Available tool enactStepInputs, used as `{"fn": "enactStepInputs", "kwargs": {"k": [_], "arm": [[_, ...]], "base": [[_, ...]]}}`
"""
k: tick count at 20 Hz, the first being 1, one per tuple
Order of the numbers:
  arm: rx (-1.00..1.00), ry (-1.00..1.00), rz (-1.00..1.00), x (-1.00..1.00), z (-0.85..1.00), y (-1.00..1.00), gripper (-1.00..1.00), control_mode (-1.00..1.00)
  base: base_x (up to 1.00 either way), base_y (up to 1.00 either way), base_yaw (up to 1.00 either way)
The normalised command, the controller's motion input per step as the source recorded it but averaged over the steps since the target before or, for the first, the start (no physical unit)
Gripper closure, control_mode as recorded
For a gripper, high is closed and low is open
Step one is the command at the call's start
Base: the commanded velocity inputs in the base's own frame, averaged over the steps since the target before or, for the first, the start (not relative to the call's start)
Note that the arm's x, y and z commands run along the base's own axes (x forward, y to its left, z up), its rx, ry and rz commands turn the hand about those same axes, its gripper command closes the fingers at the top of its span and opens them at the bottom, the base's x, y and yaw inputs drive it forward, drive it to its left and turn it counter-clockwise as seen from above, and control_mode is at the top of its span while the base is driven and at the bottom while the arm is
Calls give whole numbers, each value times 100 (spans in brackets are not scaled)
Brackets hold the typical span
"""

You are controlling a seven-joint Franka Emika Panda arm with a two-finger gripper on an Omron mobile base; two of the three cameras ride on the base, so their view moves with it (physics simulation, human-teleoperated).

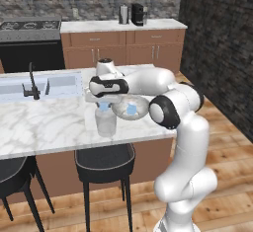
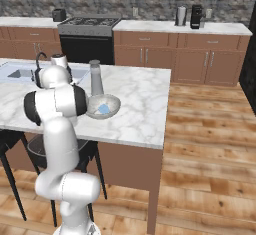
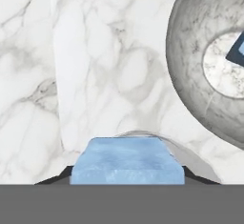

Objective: There are two ice cubes in the ice bowl. Place both ice cubes in the glass cup.

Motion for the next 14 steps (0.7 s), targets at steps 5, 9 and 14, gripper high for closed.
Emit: {"fn": "enactStepInputs", "kwargs": {"k": [5, 9, 14], "arm": [[0, 5, 0, 2, -31, 7, 100, -100], [0, 2, 0, 0, -17, 1, 100, -100], [0, -1, 0, -38, 0, 0, 100, -100]], "base": [[0, 0, 0], [0, 0, 0], [0, 0, 0]]}}
